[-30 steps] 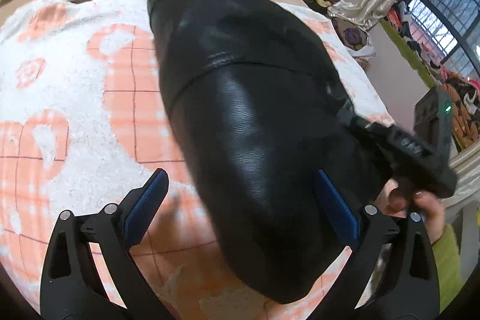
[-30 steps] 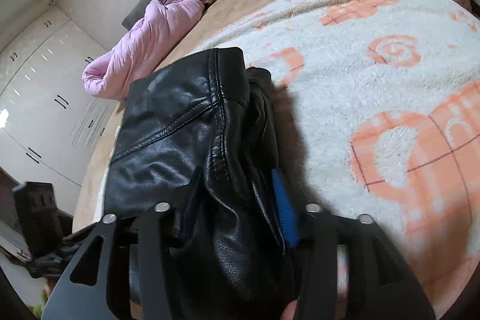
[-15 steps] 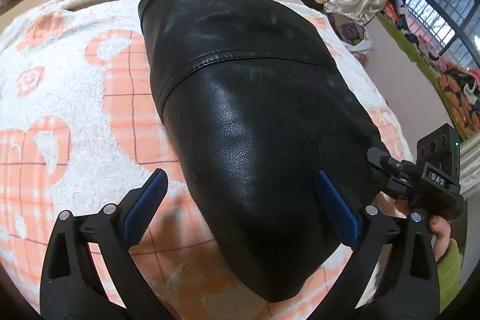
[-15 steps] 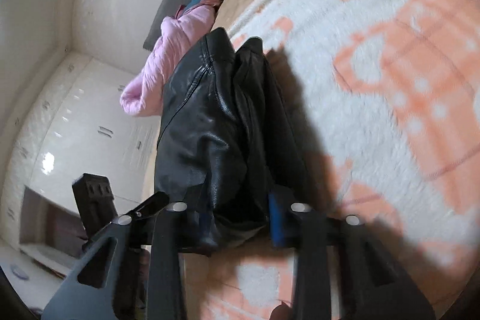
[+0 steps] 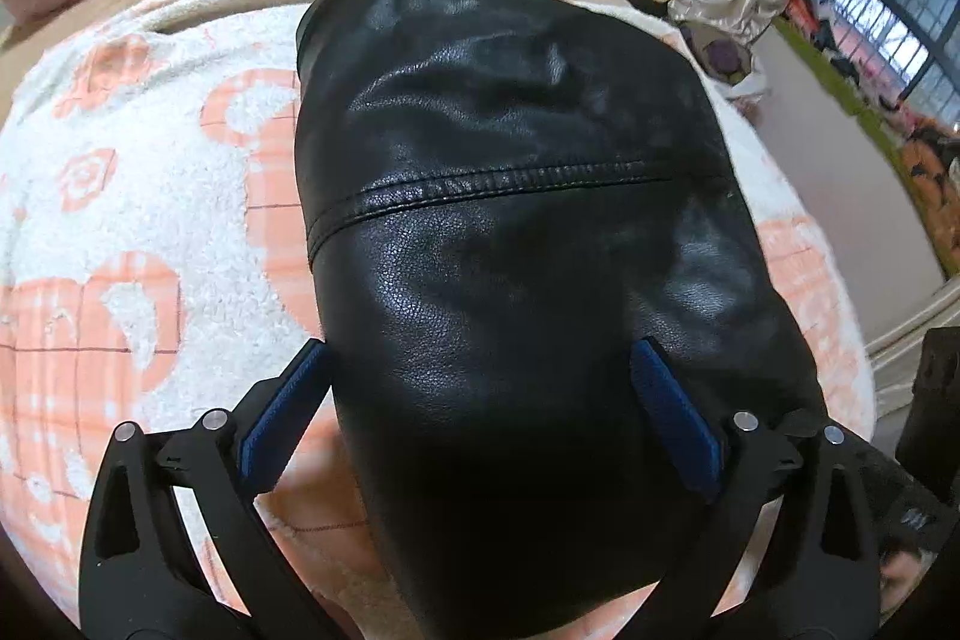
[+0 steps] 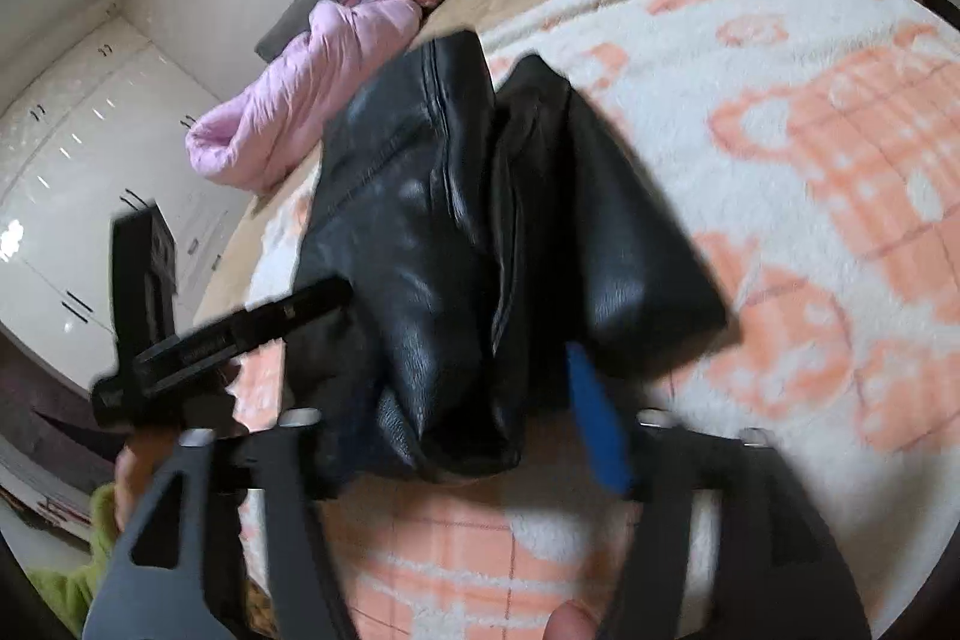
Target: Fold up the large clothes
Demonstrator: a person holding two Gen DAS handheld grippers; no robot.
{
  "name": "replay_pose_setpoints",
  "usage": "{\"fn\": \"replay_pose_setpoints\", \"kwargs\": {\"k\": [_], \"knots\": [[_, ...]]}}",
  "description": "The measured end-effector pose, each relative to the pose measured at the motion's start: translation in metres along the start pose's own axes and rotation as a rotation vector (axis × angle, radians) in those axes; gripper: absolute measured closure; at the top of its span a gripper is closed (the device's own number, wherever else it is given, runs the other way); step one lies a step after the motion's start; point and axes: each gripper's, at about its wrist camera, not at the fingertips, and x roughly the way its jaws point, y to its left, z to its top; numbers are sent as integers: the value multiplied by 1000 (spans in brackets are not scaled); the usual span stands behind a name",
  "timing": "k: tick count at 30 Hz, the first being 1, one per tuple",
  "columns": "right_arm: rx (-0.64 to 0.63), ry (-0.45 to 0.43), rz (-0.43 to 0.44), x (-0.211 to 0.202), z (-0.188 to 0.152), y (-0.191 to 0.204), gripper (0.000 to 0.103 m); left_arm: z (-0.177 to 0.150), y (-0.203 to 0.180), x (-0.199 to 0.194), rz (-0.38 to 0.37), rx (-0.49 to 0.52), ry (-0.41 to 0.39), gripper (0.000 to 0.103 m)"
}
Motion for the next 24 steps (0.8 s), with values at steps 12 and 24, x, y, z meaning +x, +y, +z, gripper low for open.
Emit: {"fn": "replay_pose_setpoints", "kwargs": {"k": [12, 24], "knots": [[-229, -6, -53, 2, 62, 0, 79, 11, -9, -20, 3, 26, -37, 10], [10, 89, -65, 14, 40, -78, 14, 6, -19, 22, 8, 27, 50, 8]]}}
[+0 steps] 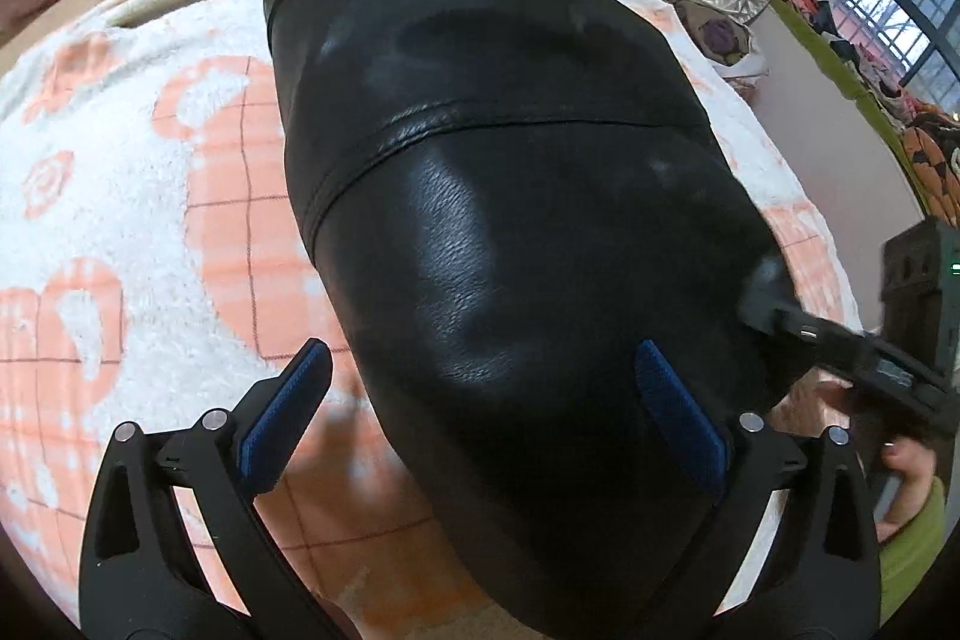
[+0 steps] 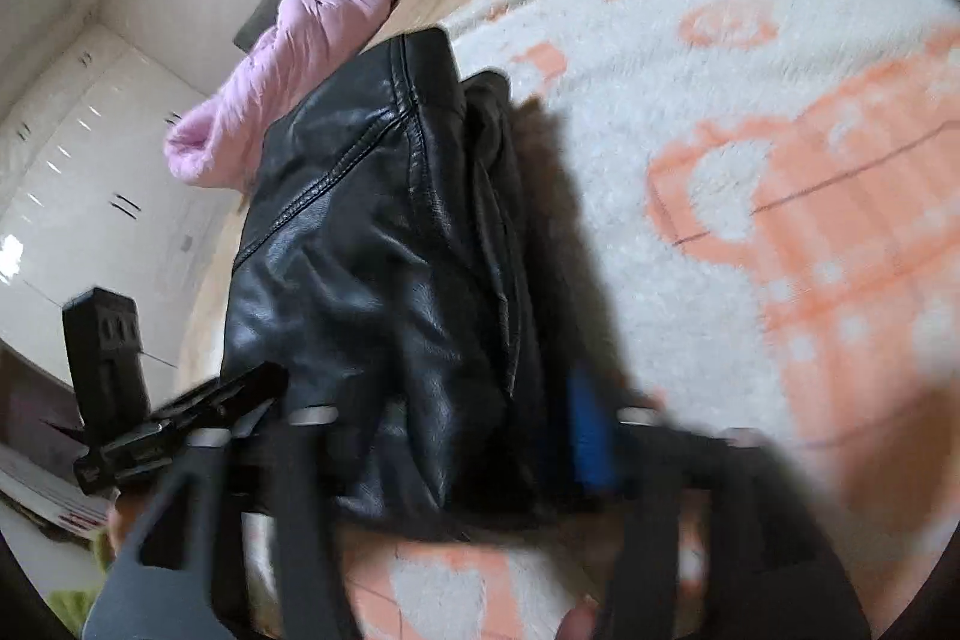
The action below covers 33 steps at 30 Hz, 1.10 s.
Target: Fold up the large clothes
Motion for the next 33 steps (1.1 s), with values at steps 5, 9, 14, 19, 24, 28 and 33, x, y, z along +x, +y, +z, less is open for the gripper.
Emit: {"fn": "replay_pose_setpoints", "kwargs": {"k": [5, 9, 14, 19, 24, 28, 33], "knots": [[5, 76, 21, 9, -15, -4, 22, 1, 0, -3, 4, 17, -4, 8], [40, 43, 73, 9, -26, -2, 51, 1, 2, -1, 3, 9, 3, 8], [96, 29, 111, 3, -47, 20, 55, 2, 3, -8, 41, 57, 0, 8], [88, 18, 97, 7, -72, 46, 52, 1, 8, -9, 83, 91, -2, 8], [74, 11, 22, -8, -64, 48, 21, 2, 11, -9, 69, 94, -4, 8], [44, -167, -55, -54, -47, 48, 18, 2, 14, -8, 53, 89, -8, 8], [-17, -221, -114, -52, 1, 58, 55, -1, 15, -9, 45, 88, -13, 8]]}}
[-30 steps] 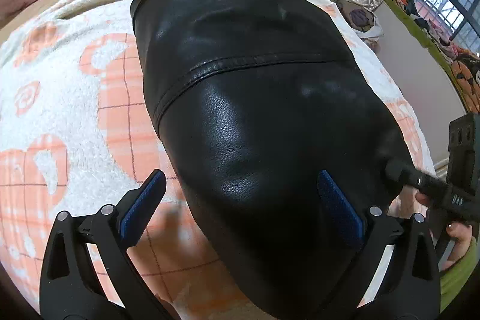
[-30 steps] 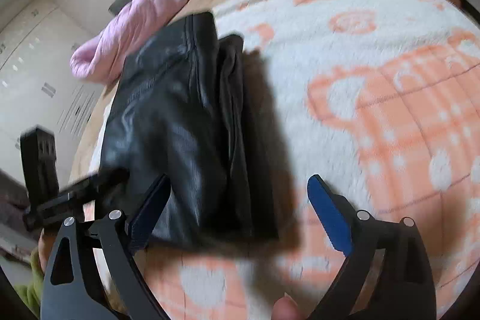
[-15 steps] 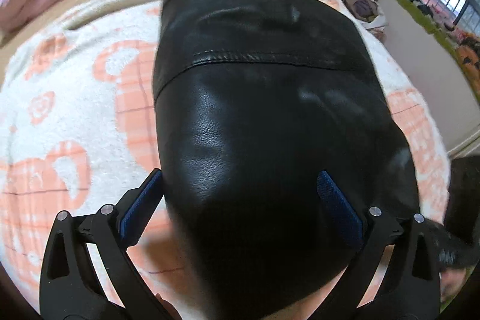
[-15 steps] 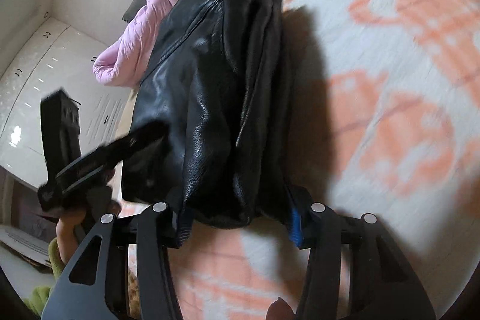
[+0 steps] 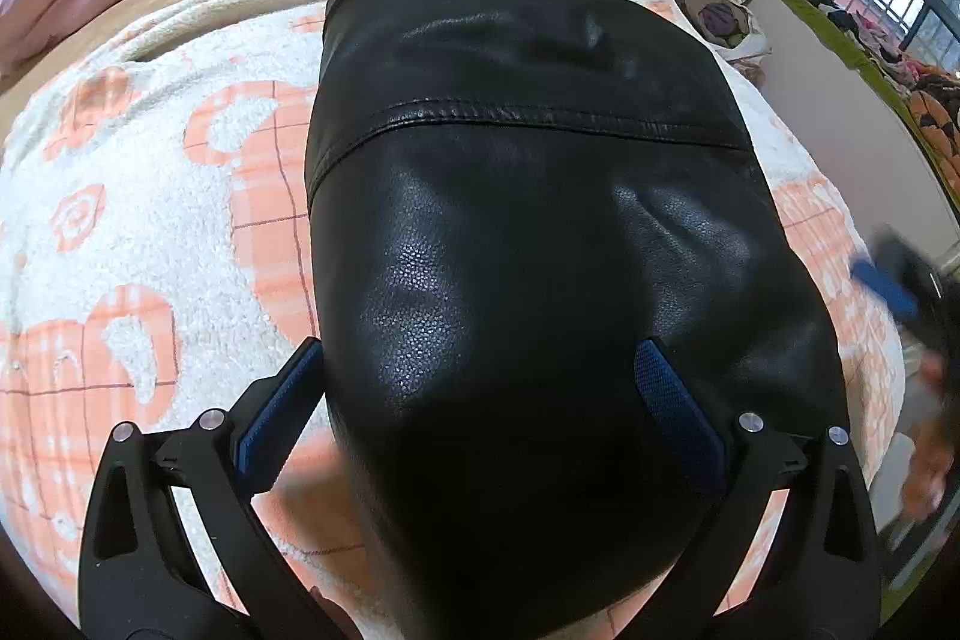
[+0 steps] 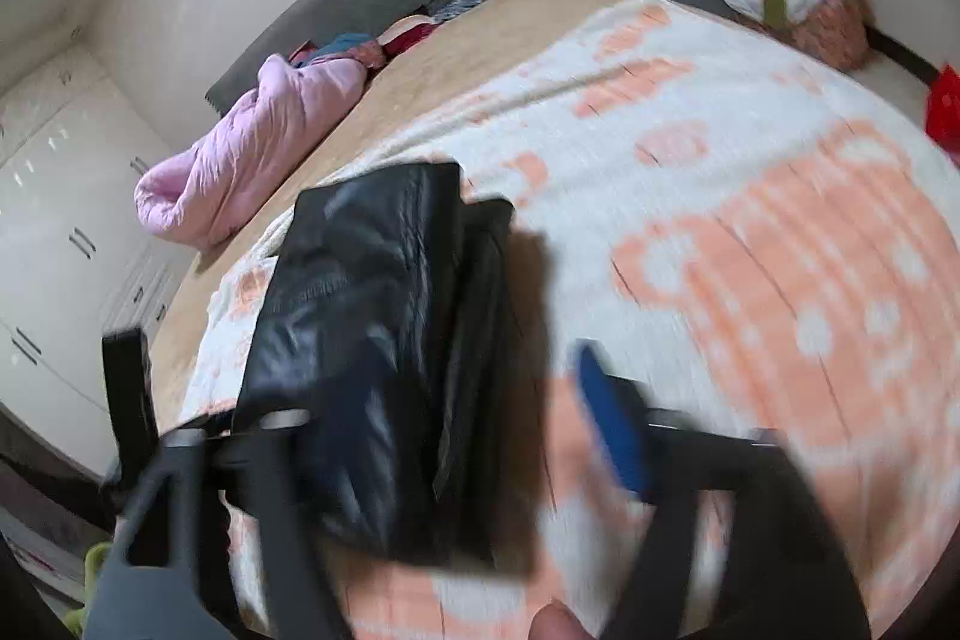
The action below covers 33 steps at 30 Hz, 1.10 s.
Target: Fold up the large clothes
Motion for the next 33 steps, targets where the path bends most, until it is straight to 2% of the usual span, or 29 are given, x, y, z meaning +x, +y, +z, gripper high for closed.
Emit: {"fn": "replay_pose_setpoints", "kwargs": {"k": [3, 6, 9, 11, 12, 14, 15, 16, 18, 20, 22, 27, 33], "knots": [[-53, -6, -35, 23, 25, 19, 53, -4, 3, -1, -17, -6, -1, 8], [-50, 39, -17, 50, 45, 21, 26, -9, 7, -3, -35, -15, -1, 8], [-10, 72, -33, 79, 62, 18, 24, -15, 12, -3, -59, -36, -2, 8], [39, 124, -47, 100, 69, 15, 13, -18, 15, -2, -76, -44, -1, 8], [74, 157, -55, 110, 72, 11, 16, -19, 16, -3, -81, -49, -2, 8], [85, 172, -13, 118, 75, 12, 73, -22, 19, -2, -96, -57, 2, 8], [69, 178, 22, 120, 76, 14, 88, -23, 20, -2, -104, -56, 6, 8], [36, 160, 40, 118, 78, 17, 92, -23, 21, -2, -109, -59, 7, 8], [5, 139, 73, 116, 80, 15, 92, -24, 26, 0, -138, -74, 6, 8], [-2, 155, 56, 128, 75, 4, 91, -25, 30, 4, -160, -82, 17, 8], [21, 182, 31, 143, 66, -8, 85, -27, 28, 5, -161, -76, 17, 8], [82, 195, 71, 158, 51, -27, 83, -27, 26, 6, -156, -58, 28, 8], [3, 181, -30, 143, 52, -6, 76, -19, 24, 10, -155, -55, 45, 8]]}}
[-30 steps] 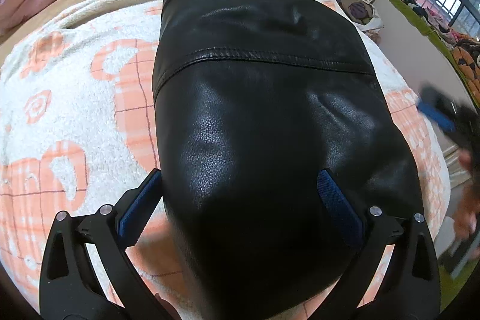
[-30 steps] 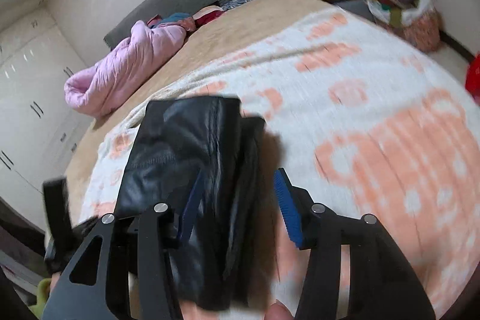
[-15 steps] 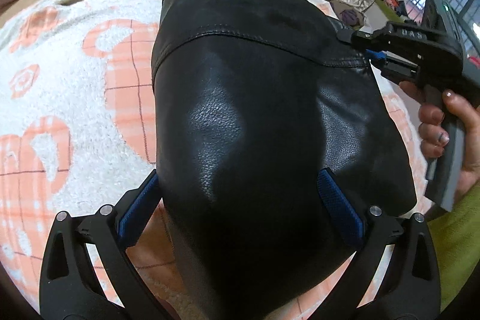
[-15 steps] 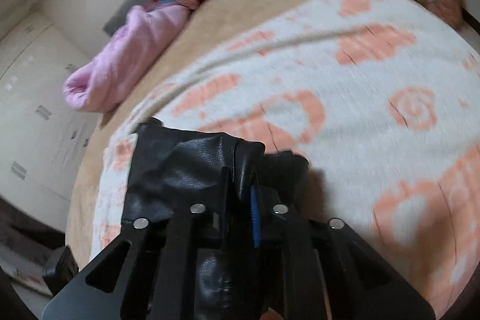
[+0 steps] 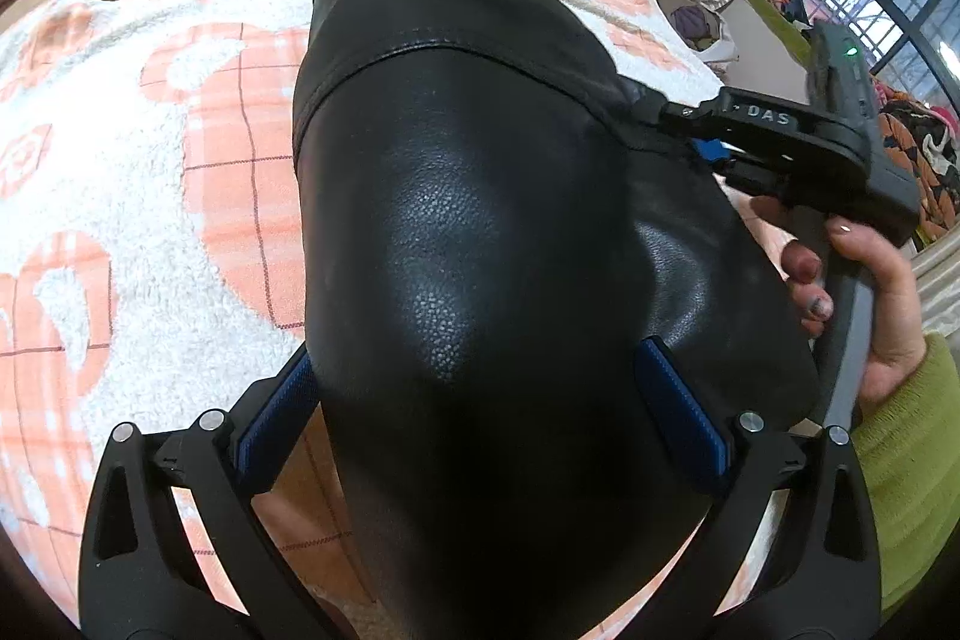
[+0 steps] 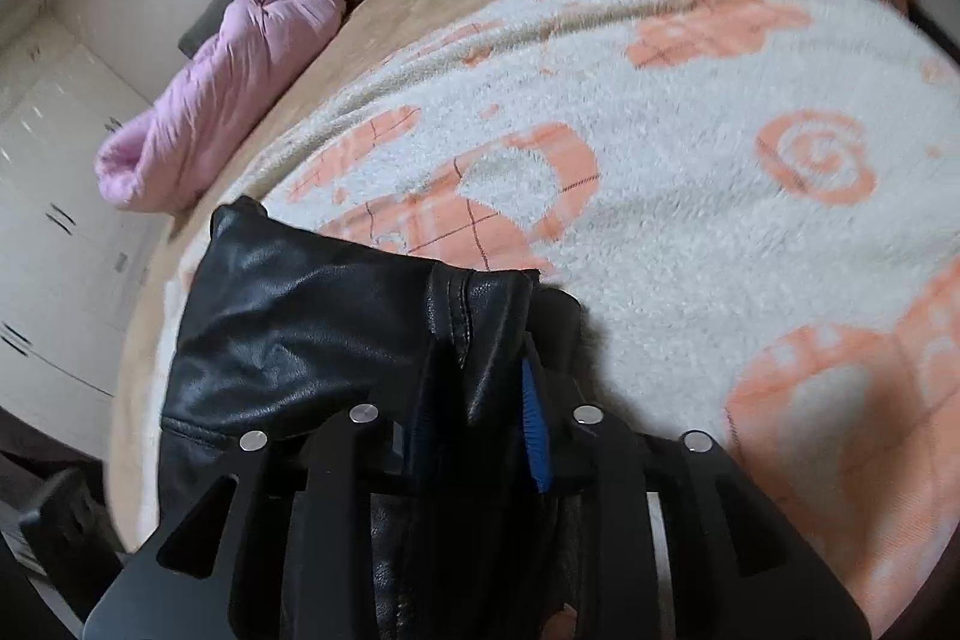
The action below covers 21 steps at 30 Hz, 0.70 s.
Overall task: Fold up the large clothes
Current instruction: 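Release the jacket with both tools and pull them back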
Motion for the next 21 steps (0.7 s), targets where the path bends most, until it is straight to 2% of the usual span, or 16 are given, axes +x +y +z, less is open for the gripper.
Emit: {"fn": "replay_pose_setpoints", "kwargs": {"k": [3, 5, 6, 9, 10, 15, 17, 21], "knots": [[-42, -4, -46, -5, -6, 10, 70, 4, -2, 1, 1, -3, 0, 8], [-53, -15, -62, -12, -12, 11, 56, 5, -1, 1, -2, -6, 0, 8], [-54, -15, -78, -16, -16, 11, 44, 5, 1, 2, -4, -9, 0, 8], [-38, -12, -52, -24, -26, 6, 42, 4, 4, 2, -9, -13, -1, 8], [-20, -3, -37, -29, -32, 3, 37, 3, 4, 2, -9, -14, -3, 8], [29, 12, 36, -55, -59, -6, 28, 3, 7, 1, -16, -22, -5, 8], [13, 10, 34, -66, -71, -2, 27, 3, 9, -1, -19, -27, -5, 8], [-36, -60, 7, -97, -96, 8, 14, 2, 13, -7, -33, -44, -14, 8]]}}
